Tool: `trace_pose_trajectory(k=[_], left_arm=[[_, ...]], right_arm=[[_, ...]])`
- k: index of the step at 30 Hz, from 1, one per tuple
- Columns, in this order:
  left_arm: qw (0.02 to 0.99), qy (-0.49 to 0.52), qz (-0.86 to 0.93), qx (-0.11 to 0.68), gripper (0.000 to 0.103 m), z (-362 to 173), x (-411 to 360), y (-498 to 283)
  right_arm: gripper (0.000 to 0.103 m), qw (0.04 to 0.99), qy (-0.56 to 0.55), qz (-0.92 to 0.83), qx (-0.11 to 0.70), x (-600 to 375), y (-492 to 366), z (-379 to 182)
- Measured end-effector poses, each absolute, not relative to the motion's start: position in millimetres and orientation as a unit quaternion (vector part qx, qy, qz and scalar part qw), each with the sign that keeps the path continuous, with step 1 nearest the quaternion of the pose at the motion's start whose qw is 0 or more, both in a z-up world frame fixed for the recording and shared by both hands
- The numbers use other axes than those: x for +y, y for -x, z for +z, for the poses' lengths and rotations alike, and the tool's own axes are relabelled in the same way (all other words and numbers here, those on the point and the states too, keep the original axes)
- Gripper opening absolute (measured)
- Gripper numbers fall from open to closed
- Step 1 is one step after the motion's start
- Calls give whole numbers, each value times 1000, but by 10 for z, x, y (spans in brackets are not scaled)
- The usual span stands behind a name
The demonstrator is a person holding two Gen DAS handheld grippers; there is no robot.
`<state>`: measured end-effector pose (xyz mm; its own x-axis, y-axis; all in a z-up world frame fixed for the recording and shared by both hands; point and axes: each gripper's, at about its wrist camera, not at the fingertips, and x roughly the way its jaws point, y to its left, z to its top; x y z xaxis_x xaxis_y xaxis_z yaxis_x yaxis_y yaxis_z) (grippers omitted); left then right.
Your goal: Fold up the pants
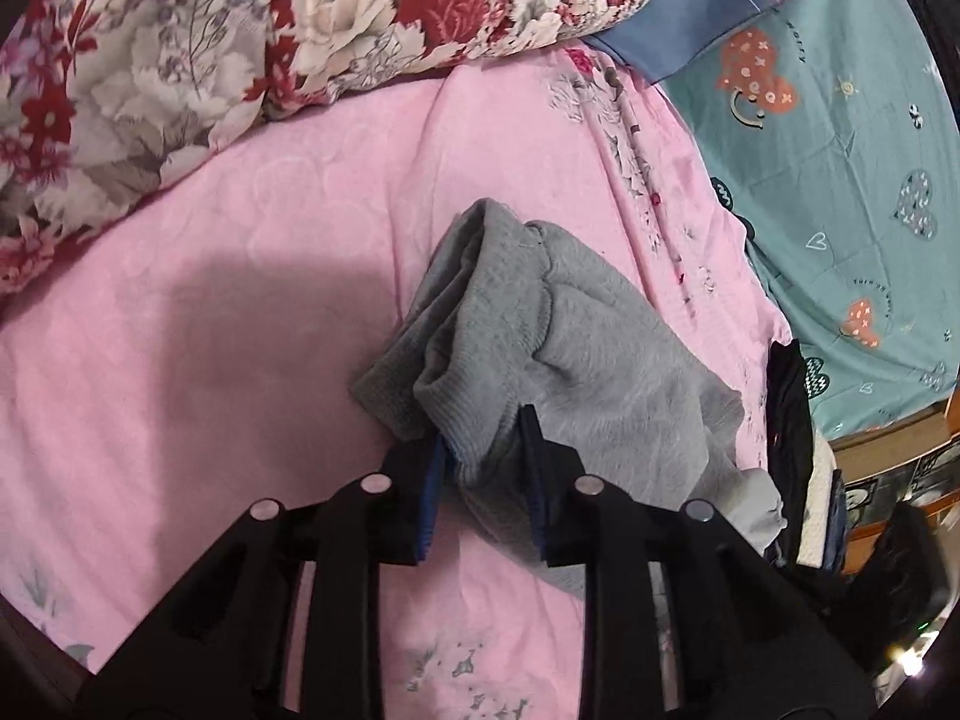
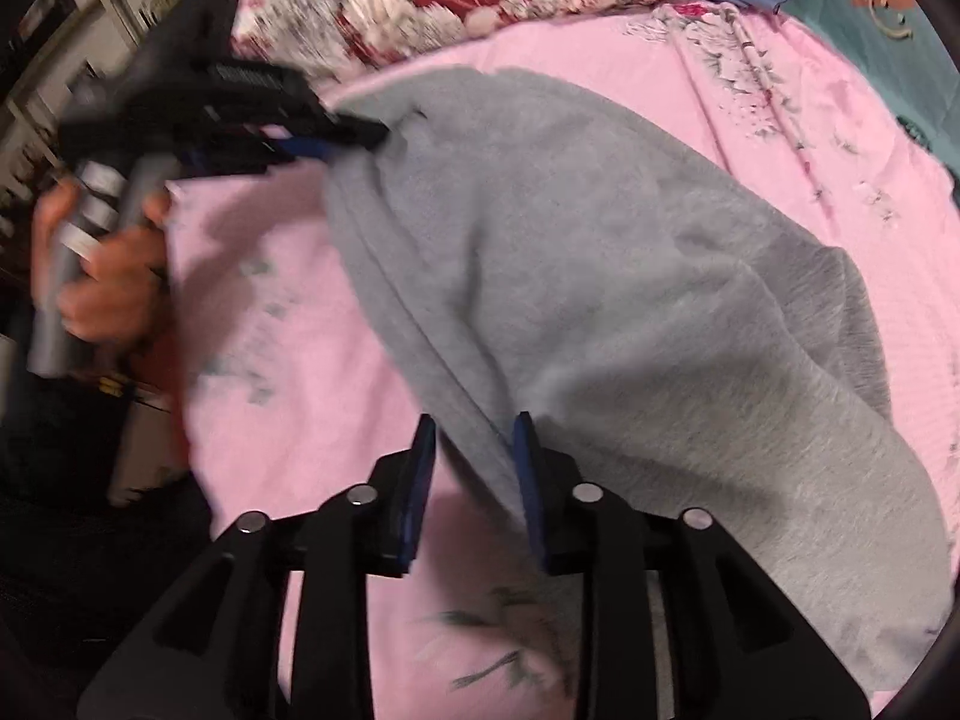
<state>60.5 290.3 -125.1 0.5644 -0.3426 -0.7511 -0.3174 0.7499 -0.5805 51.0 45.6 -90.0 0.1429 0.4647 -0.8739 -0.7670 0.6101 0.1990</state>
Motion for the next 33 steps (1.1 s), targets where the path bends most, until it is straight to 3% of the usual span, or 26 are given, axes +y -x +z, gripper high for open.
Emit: trace_pose_trajectory(k=[2, 5, 6, 9, 11, 14, 16, 18, 20, 21, 26, 33], left_arm=[[818, 339, 1, 464, 35, -1190, 2891, -562], [834, 313, 17, 454, 42, -1035, 2888, -449], [841, 301, 25, 448, 42, -953, 2884, -395], [860, 273, 27, 430, 43, -709, 2837, -303], [871, 256, 13, 420, 53, -552, 2713, -309], [880, 229, -23, 415, 57, -449, 2445, -426], [880, 206, -31, 427, 56, -515, 2263, -548], [873, 187, -38, 450, 52, -677, 2112, -672], [861, 179, -42, 474, 22, -864, 2027, -767], [853, 172, -40, 491, 17, -983, 2002, -817], [853, 148, -34, 500, 16, -1203, 1974, -880], [856, 134, -25, 499, 16, -1224, 1929, -913]], right_arm=[[34, 754, 133, 418, 489, 540, -524, -763], [5, 776, 138, 402, 466, 772, -569, -783], [2, 771, 142, 401, 474, 859, -593, -873], [1, 748, 148, 390, 516, 1020, -682, -1238], [1, 755, 137, 388, 511, 1012, -700, -1219], [2, 750, 97, 397, 519, 863, -717, -999], [6, 759, 86, 401, 506, 692, -667, -832], [32, 776, 78, 388, 492, 408, -585, -676], [42, 795, 54, 358, 486, 12, -544, -599], [43, 808, 40, 333, 485, -254, -517, -583], [47, 849, -37, 147, 506, -1741, -441, -632], [47, 824, -248, -74, 504, -3835, -675, -814]])
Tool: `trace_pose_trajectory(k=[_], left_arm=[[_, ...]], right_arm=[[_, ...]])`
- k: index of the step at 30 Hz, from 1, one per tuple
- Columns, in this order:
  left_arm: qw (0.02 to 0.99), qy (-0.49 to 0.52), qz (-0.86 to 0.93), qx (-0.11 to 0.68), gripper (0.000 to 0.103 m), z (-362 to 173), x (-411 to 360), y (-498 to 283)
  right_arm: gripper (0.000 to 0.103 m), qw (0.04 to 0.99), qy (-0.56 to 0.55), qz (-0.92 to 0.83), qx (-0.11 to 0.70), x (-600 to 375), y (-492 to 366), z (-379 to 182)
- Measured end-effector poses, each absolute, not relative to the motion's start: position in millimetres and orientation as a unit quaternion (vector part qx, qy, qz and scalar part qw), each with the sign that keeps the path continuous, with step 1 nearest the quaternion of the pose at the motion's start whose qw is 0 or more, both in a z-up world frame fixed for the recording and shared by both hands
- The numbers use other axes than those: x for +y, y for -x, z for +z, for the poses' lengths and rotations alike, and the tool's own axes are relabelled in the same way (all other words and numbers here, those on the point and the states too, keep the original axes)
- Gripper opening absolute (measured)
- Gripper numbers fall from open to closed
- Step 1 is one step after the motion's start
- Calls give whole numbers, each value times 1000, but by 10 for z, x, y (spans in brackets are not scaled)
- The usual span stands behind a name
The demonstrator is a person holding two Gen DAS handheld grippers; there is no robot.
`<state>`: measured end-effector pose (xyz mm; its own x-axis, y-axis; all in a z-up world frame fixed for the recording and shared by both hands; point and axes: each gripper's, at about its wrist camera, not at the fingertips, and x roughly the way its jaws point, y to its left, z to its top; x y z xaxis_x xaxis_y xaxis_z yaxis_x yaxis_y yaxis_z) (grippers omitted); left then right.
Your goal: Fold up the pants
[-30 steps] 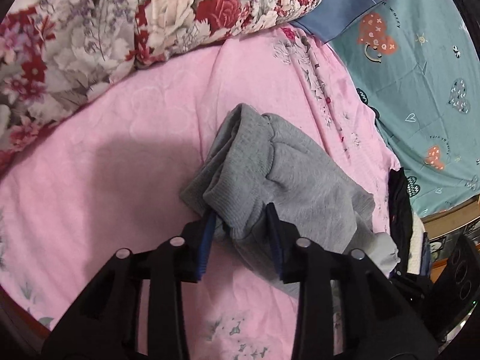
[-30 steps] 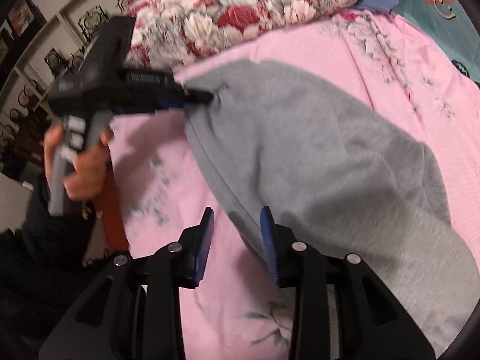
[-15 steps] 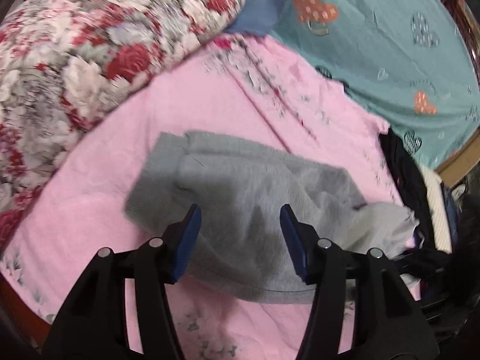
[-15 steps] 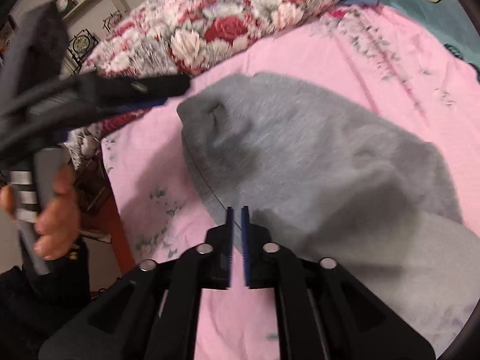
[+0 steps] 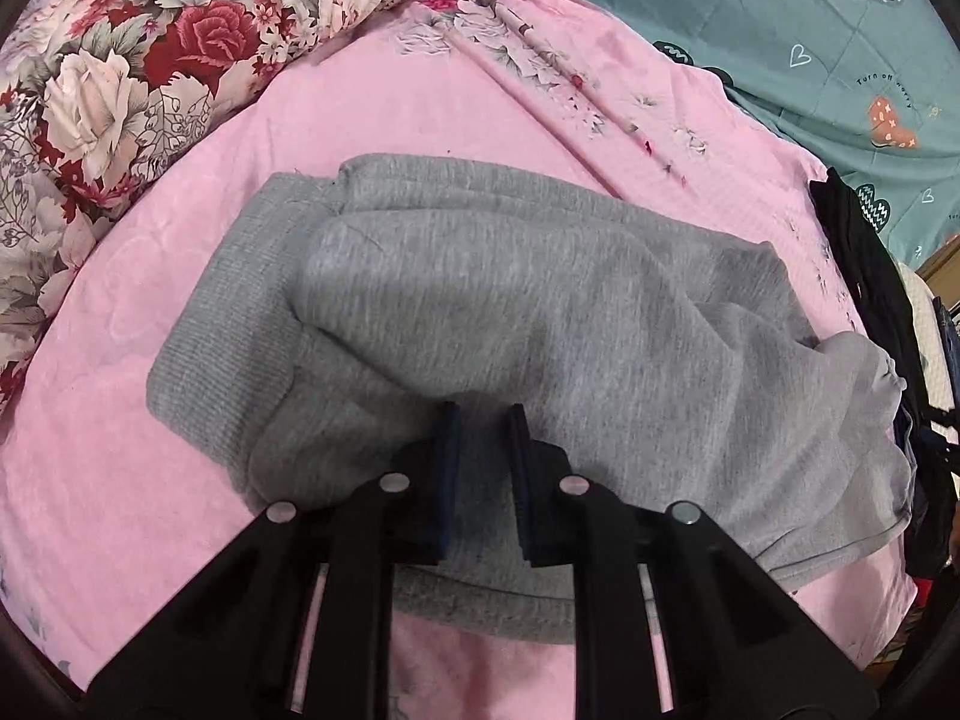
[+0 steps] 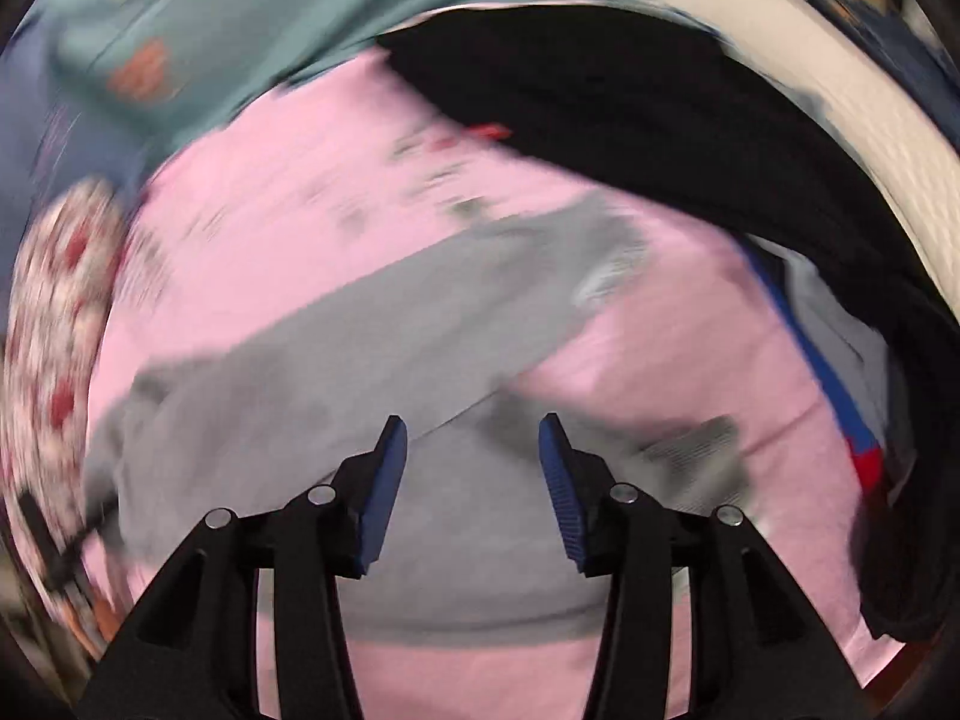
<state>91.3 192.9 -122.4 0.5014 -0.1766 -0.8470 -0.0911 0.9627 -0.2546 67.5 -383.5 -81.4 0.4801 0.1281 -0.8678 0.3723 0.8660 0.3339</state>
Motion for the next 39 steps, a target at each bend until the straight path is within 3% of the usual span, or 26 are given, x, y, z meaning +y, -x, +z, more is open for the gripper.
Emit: trace_pose_trajectory(k=[4, 10, 19, 20, 21, 23, 32, 35, 39], left_arm=[[852, 144, -31, 502, 16, -1227, 1962, -938], [857, 147, -34, 493, 16, -1240, 1968, -900], [850, 160, -47, 500, 16, -1262, 2001, -959], [850, 160, -47, 499, 16, -1263, 1997, -956], [850, 159, -48, 499, 16, -1262, 1994, -953], [849, 159, -50, 501, 16, -1263, 1998, -958], [839, 139, -87, 519, 16, -1254, 2021, -1016], [833, 132, -105, 527, 16, -1253, 2045, -1045], [830, 114, -107, 535, 16, -1242, 2009, -1064]], right_arm=[[47, 802, -323, -65, 498, -4165, -973, -893], [47, 799, -263, -100, 531, -4007, -1413, -782], [47, 743, -337, -111, 567, -4240, -1473, -1436], [41, 744, -354, -97, 559, -4259, -1489, -1481], [24, 753, -353, -95, 547, -4271, -1492, -1474], [12, 767, -355, -88, 527, -4255, -1450, -1361], [12, 832, -336, -93, 432, -4187, -592, -218], [12, 825, -341, -108, 437, -4226, -190, -300], [11, 790, -361, -148, 473, -4287, 210, -920]])
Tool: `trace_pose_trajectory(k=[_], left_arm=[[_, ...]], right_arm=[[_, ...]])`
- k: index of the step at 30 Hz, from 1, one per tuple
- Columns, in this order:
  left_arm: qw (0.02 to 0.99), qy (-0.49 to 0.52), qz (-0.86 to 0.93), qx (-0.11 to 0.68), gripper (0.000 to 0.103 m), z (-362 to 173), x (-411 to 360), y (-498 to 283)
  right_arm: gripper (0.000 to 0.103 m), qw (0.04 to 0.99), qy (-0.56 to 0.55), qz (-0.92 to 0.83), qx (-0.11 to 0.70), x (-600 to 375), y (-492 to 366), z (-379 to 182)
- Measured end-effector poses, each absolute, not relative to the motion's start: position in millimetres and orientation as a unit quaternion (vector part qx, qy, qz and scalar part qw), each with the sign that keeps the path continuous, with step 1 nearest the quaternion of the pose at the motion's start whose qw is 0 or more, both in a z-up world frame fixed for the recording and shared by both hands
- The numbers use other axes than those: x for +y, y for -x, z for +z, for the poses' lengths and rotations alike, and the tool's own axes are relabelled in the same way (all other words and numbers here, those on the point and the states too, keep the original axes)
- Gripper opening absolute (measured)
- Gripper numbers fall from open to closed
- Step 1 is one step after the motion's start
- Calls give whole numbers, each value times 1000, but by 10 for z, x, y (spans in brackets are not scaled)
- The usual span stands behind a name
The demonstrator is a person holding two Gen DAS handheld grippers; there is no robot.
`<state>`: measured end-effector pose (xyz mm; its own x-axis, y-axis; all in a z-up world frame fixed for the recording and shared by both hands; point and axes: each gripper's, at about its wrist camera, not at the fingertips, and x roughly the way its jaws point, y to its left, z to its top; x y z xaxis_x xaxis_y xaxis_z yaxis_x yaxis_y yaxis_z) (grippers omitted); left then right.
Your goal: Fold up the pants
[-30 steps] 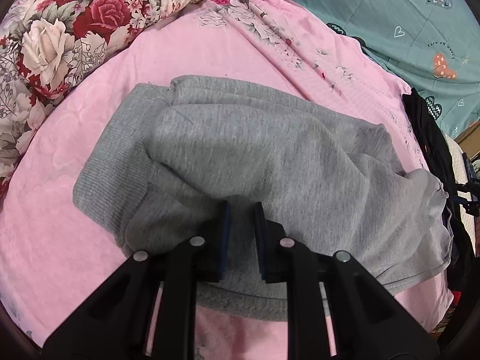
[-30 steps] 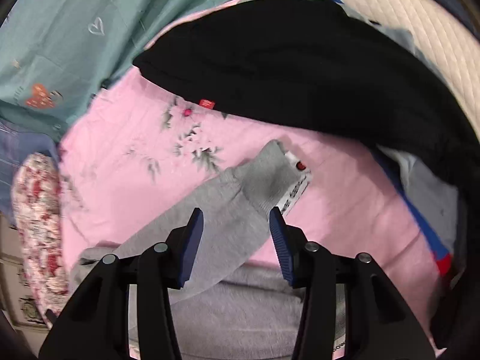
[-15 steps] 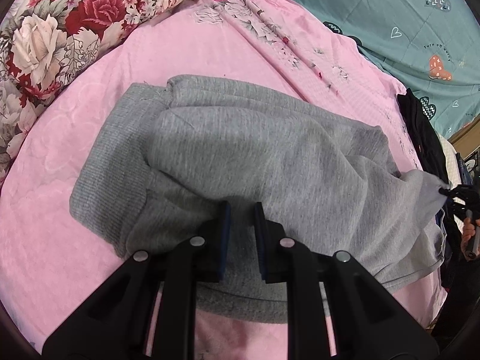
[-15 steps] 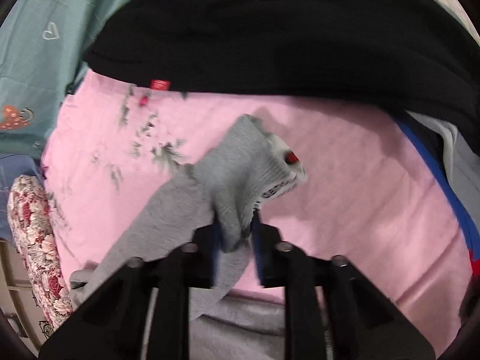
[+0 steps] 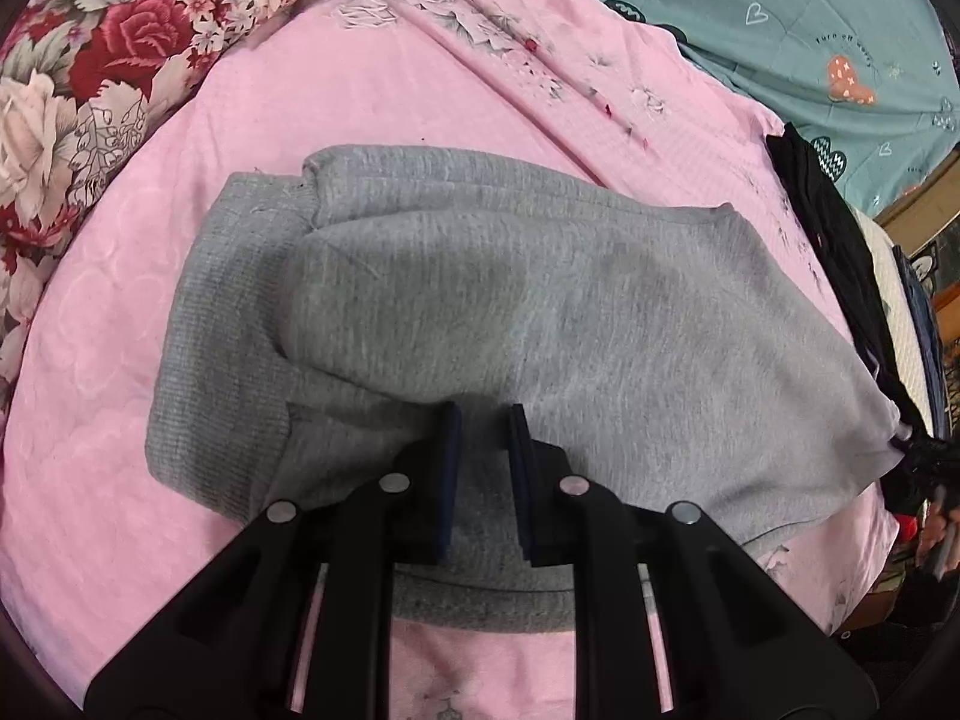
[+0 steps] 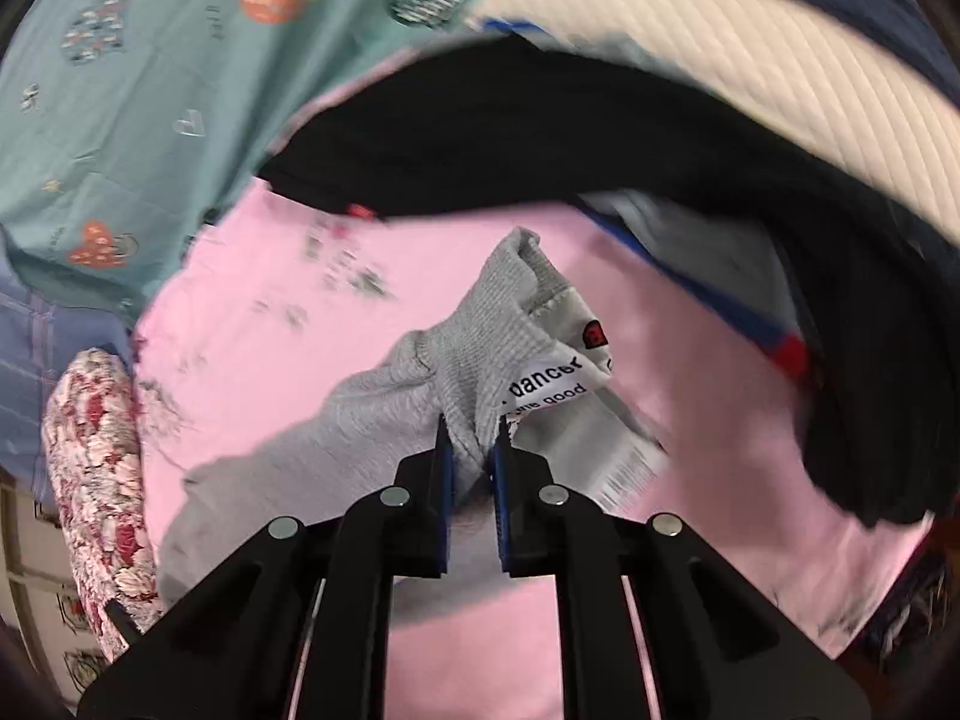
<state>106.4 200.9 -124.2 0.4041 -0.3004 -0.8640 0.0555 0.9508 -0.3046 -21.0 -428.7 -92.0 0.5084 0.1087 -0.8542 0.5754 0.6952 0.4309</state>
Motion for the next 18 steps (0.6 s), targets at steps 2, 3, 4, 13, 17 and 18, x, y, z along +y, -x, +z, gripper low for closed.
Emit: trace_pose_trajectory(k=[2, 3, 4, 13, 17, 18], left_arm=[[829, 106, -102, 540, 16, -1229, 1980, -1073], [828, 104, -100, 541, 16, -1222, 1971, -1077], [829, 104, -98, 541, 16, -1215, 1967, -1073], [847, 127, -125, 501, 31, -831, 1847, -834], [844, 114, -183, 491, 41, -696, 1409, -797], [838, 111, -199, 495, 41, -723, 1262, -805]], right_arm=[[12, 766, -372, -168, 496, -4319, 305, -1323], [12, 761, -378, -172, 499, -4338, 352, -1433], [12, 762, -384, -171, 492, -4346, 377, -1487], [50, 802, -271, -211, 488, -4231, 441, -962], [52, 862, -203, -153, 438, -3805, 174, -430], [53, 871, -199, -111, 435, -3658, 71, -355]])
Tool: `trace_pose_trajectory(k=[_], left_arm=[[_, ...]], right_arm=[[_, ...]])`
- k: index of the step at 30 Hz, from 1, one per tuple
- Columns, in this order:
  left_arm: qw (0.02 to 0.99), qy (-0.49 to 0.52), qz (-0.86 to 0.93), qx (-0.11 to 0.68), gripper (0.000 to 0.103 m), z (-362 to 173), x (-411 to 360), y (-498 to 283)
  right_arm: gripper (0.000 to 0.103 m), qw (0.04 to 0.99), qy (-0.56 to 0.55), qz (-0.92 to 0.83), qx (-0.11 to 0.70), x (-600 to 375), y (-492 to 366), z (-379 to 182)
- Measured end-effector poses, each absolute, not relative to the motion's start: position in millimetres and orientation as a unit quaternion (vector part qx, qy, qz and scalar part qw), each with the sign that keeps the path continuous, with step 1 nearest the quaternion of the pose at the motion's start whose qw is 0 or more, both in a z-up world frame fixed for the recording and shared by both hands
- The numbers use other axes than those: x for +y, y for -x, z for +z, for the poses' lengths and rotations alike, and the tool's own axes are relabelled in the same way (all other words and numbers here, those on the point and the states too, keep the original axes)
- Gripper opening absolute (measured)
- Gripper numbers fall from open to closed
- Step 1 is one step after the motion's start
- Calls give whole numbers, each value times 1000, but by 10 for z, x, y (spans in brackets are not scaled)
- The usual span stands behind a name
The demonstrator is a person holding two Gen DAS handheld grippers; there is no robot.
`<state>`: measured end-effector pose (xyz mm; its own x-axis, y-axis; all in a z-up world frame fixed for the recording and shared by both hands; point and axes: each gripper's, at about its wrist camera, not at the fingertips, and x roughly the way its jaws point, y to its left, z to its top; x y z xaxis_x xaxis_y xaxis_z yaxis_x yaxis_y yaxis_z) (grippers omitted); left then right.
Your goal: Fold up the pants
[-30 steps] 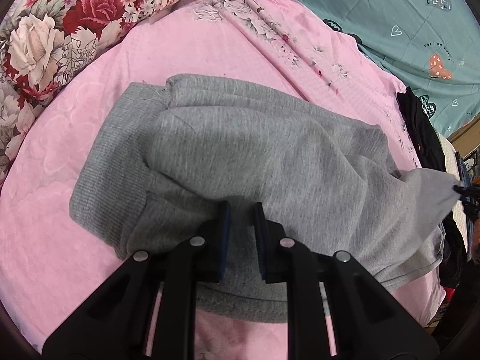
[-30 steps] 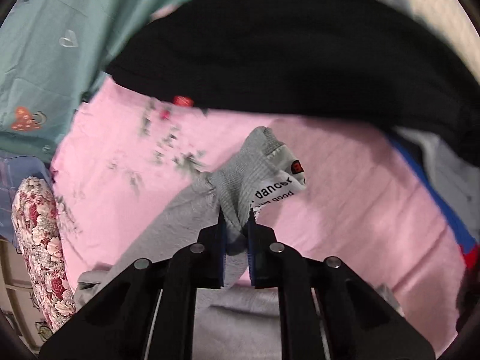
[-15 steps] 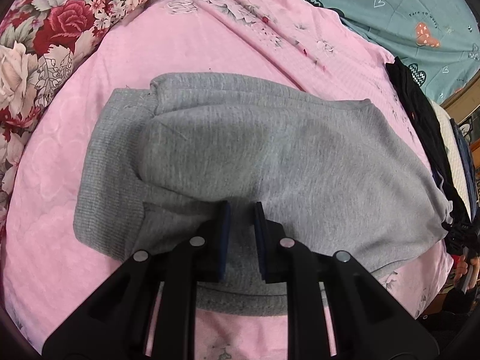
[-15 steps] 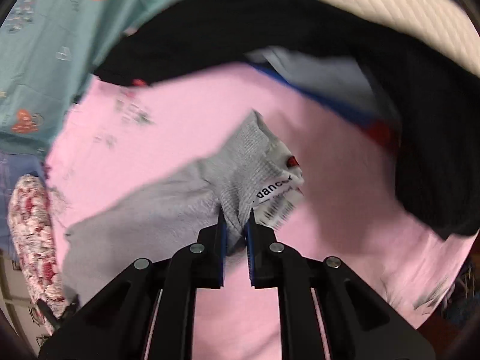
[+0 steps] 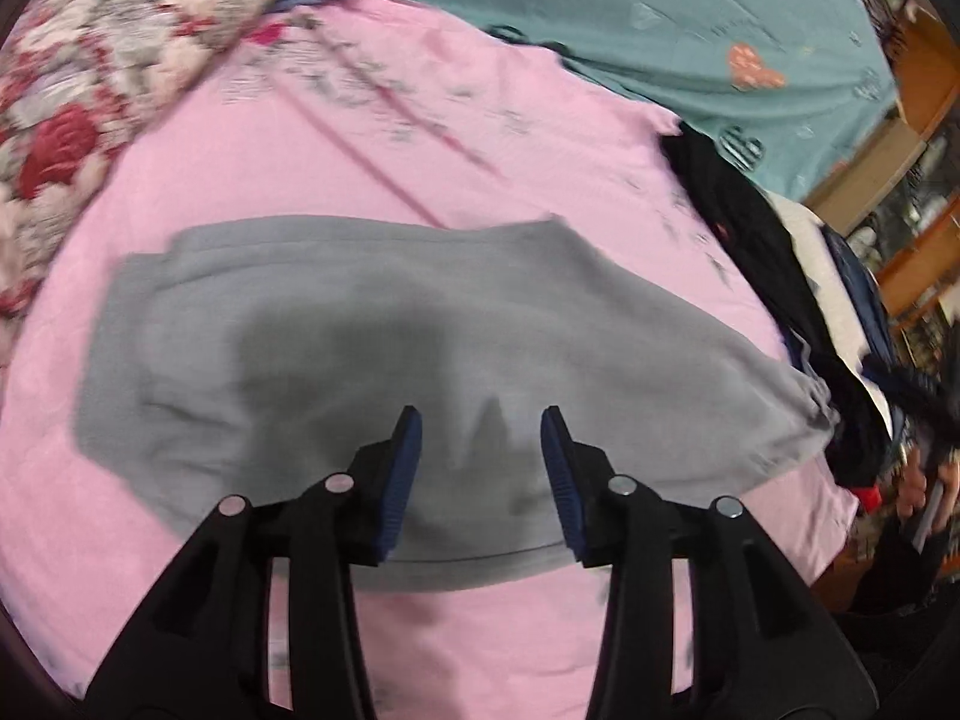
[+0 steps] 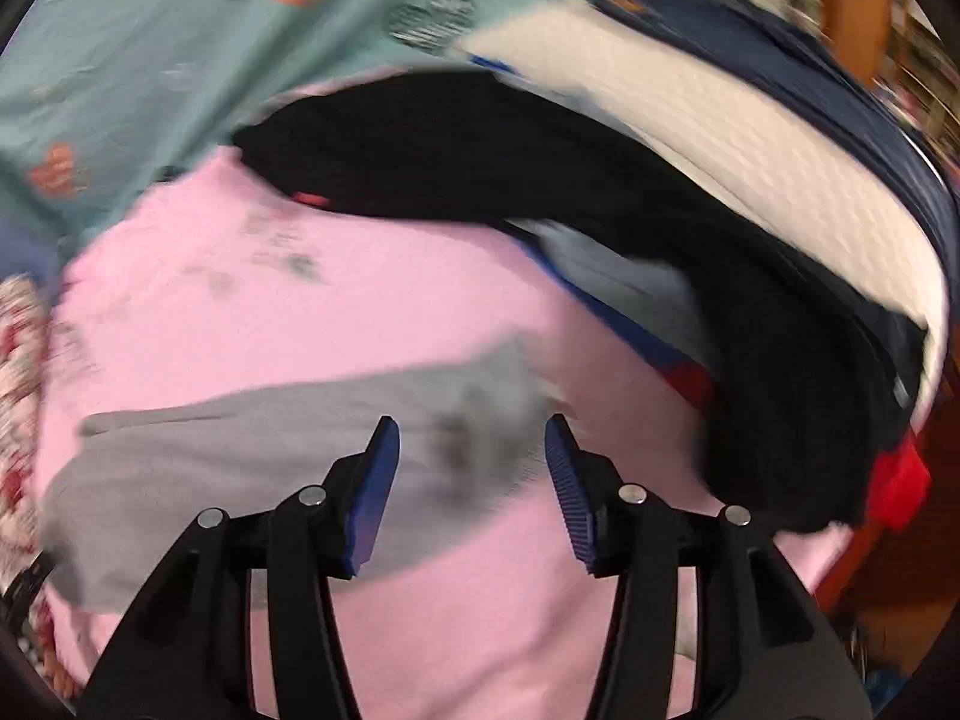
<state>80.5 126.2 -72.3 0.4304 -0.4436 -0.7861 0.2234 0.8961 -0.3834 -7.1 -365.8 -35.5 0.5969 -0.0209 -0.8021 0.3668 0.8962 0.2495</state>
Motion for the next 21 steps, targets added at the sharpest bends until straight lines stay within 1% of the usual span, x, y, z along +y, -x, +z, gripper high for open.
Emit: trace_pose_trajectory(k=[3, 6, 9, 14, 17, 21], left_arm=[[819, 94, -225, 520, 41, -928, 873, -831], [806, 69, -209, 550, 41, -1199, 670, -843], [821, 61, -205, 530, 43, -1205, 660, -759], [818, 81, -211, 529, 43, -1213, 737, -739], [816, 83, -218, 529, 43, -1225, 760, -746], [811, 87, -225, 533, 43, -1220, 772, -758]], right_arm=[[54, 879, -160, 23, 448, -2979, -445, -233], [54, 863, -111, 147, 470, -2174, -1039, -247], [54, 837, -80, 216, 497, -1493, -1584, -343], [52, 807, -3, 247, 536, -673, -2155, -640], [43, 796, 21, 234, 557, -555, -2232, -821], [40, 794, 28, 224, 565, -497, -2295, -941]])
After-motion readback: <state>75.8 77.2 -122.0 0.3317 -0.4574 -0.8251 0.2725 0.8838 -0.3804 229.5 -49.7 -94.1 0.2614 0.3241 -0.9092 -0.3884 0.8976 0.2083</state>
